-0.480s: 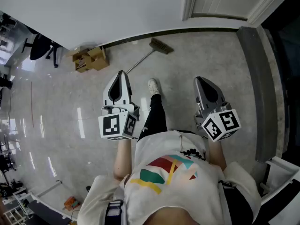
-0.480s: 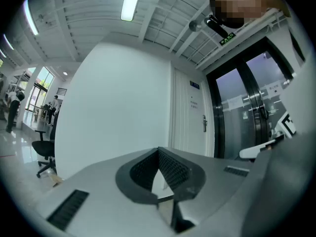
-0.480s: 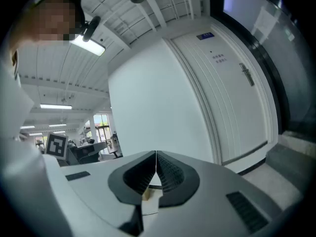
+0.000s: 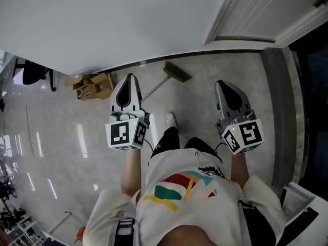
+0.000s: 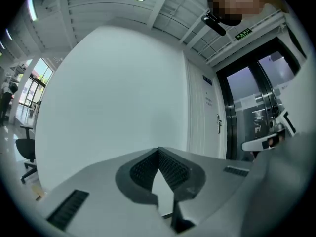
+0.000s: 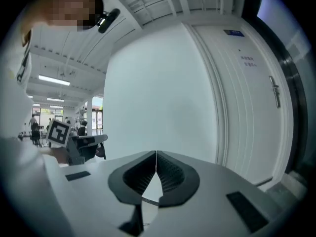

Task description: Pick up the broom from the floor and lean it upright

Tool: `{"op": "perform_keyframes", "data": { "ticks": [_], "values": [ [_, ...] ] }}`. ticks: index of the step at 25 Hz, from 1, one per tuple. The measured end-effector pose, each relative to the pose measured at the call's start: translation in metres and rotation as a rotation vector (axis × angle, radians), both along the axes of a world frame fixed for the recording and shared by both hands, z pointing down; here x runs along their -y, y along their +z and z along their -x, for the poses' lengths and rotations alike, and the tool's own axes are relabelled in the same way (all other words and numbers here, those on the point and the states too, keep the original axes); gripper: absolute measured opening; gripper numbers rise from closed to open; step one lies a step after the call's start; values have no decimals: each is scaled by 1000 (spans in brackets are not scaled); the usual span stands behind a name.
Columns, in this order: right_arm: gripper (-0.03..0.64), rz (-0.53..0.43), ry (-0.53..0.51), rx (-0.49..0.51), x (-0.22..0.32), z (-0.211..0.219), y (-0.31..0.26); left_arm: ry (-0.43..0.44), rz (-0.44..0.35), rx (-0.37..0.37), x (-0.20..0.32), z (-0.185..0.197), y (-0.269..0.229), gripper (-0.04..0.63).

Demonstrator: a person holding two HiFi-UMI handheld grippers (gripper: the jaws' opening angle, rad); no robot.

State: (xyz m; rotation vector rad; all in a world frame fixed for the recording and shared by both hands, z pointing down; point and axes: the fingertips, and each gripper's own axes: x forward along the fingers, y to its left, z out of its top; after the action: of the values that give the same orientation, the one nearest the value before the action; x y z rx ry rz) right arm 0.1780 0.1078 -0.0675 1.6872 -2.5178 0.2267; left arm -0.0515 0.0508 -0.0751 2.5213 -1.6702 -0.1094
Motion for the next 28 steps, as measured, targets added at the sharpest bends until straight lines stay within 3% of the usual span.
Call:
{"op": "perform_keyframes", "data": {
  "ticks": [3,9,13,17,21,24,28],
  "values": [
    [12,17,-27,-88,39,18,10,-10,1,7,46,15,3,44],
    [12,78,-135,-27,88,30,23,-89,61,3,77,29,23,44],
    [12,61,-309,7,118,53,17,-130,84,20,77,36,34,44],
    [12,125,-460,33,136,74,28,-162,120,12,79,40,42,44],
    [12,156,-540,69,163,77,45,-195,145,20,99,35,56,44],
    [12,238,-572,175,186,83,77,-216,161,46,115,40,80,44],
    [12,419,-618,415,224,109,146,-235,177,52,142,62,144,44]
  ]
}}
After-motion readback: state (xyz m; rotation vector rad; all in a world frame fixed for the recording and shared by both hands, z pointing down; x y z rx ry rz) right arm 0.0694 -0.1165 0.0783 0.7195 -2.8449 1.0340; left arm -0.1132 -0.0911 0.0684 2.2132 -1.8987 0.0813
